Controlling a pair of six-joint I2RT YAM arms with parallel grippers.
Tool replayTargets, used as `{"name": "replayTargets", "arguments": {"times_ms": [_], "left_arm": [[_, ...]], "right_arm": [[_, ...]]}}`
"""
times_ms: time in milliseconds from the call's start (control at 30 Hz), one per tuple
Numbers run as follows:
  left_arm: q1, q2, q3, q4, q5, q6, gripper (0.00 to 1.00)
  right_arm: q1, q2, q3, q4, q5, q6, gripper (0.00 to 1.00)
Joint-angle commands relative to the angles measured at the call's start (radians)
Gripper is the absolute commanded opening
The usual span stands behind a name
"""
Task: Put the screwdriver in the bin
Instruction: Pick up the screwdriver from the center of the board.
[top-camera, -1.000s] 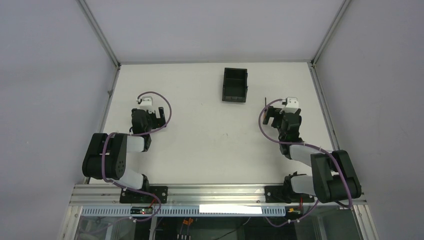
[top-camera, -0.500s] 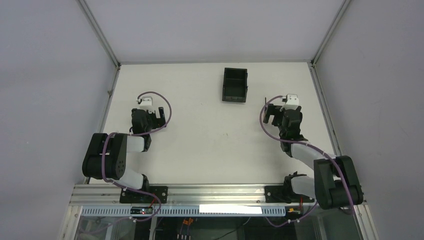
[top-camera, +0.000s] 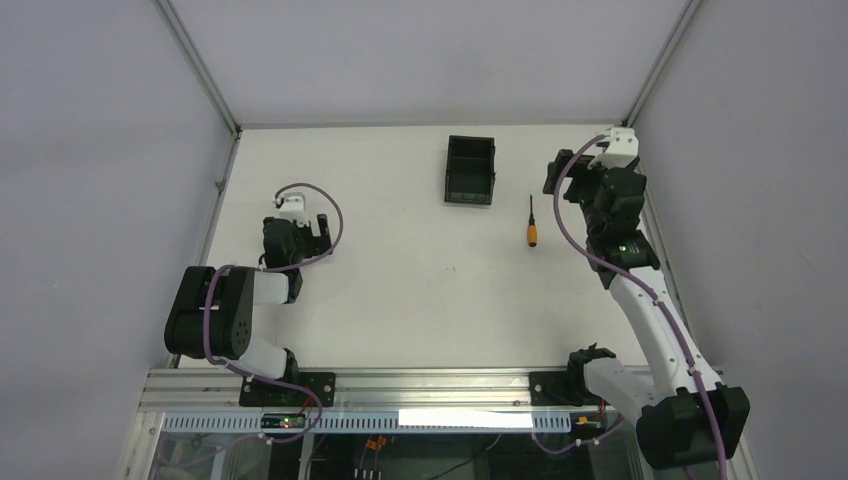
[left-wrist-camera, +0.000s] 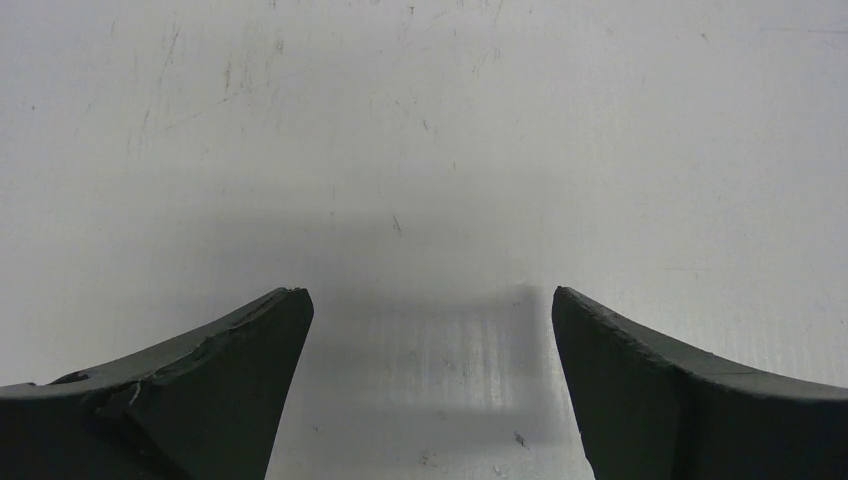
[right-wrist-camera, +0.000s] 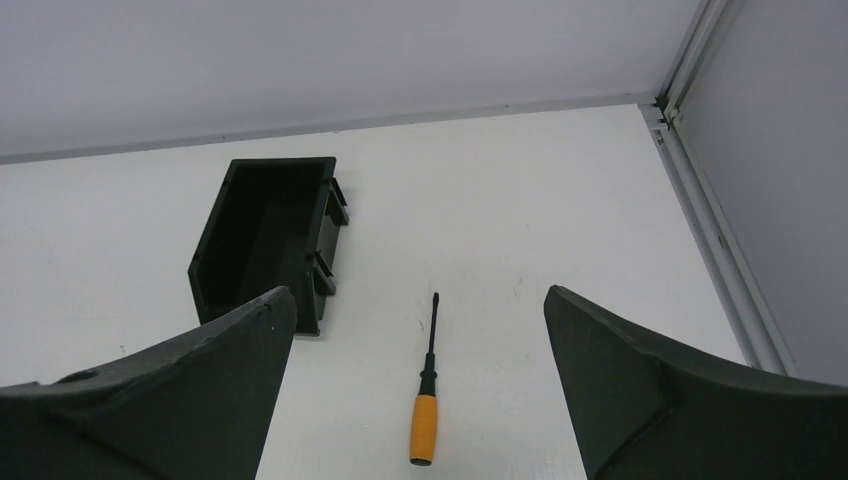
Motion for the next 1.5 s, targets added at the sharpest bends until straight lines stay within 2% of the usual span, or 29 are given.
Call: {"name": "replayTargets", "arguments": {"times_ms": [0,233,400,633,833,1267,1467], "left_arm": [[0.002,-0.008,0.020,0.027,0.006,-0.003,0.99],[0.002,-0.007,0.020,0.027,0.006,-0.003,0.99],[0.002,-0.008,0.020,0.027,0.006,-0.003,0.99],[0.002,-0.008,0.020,0.027,0.006,-0.003,0.99],[0.002,-0.007,0.020,0.027,0.005,-0.004,0.99],[0.002,-0.008,0.020,0.027,0.005,-0.003,0.99],[0.002,-0.007,0.020,0.027,0.006,-0.003,0.99]], "right_arm": [[0.006,0.000,0.141,-0.205,-0.028,-0.023,0.99],[0.005,0.057,0.387,-0.416,-0.027,0.018,1.00],[-0.006,0.067,0.458,-0.454,-0.208,0.001,0.99],[-0.015,0.193,0.584,-0.578,-0.059,0.033,1.00],[-0.018,0.271,0.539,-0.543,-0.049,0.020,0.99],[-0.038,0.585,0.478,-0.544,-0.072,0.065,0.99],[-0.045,0.724,0.478,-0.547,-0.117,0.082,0.93]]}}
